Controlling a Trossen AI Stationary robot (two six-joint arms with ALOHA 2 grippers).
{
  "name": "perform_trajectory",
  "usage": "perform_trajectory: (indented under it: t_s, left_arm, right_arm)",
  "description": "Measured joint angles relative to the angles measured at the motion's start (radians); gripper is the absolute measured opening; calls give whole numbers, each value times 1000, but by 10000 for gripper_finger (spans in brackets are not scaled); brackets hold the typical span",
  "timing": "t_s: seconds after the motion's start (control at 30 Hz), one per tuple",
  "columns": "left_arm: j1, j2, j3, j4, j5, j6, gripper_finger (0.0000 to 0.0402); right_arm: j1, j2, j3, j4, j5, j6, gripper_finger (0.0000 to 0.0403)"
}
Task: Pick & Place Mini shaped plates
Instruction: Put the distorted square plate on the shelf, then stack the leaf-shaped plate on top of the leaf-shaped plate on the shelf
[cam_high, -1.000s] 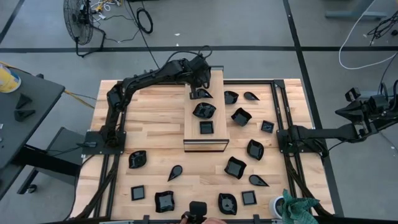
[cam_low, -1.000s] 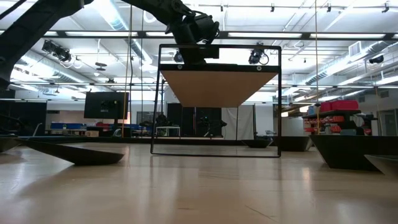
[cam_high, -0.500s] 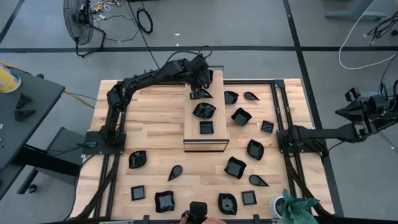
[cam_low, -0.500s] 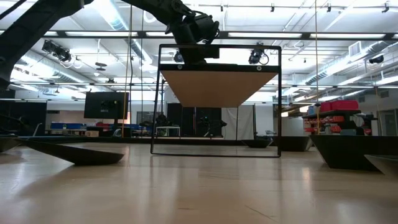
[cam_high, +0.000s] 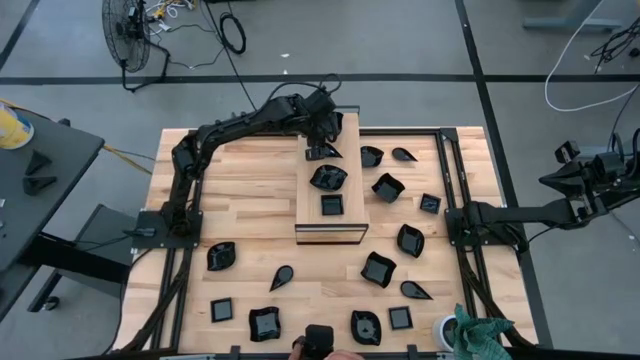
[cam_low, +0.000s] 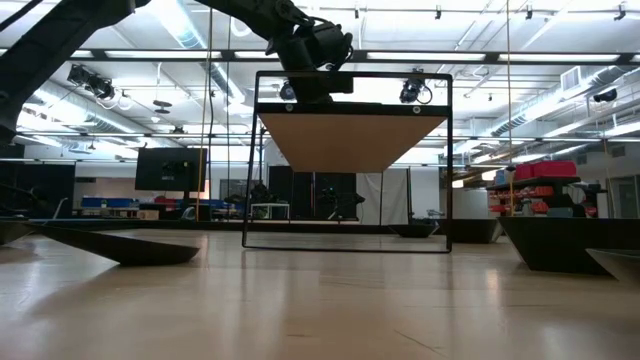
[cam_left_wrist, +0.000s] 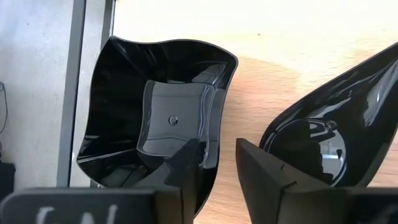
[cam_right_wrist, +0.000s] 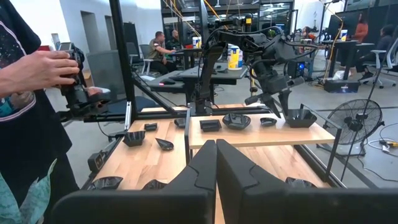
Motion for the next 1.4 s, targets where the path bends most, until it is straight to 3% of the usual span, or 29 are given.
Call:
perform_trajectory:
  t_s: [0.3, 0.5, 0.93, 1.4]
  left_arm:
    - [0, 0, 0, 18, -37, 9, 177]
    - [0, -4, 0, 17, -47, 16, 196]
    - [-12, -72, 118, -35, -69, 31, 199]
    - [-42, -225, 148, -343, -36, -141, 200]
  right_arm:
    - [0, 0, 0, 0, 0, 0, 10]
    - [0, 0, 0, 0, 0, 0, 10]
    - [0, 0, 0, 0, 0, 0, 10]
    - [0, 0, 0, 0, 0, 0, 10]
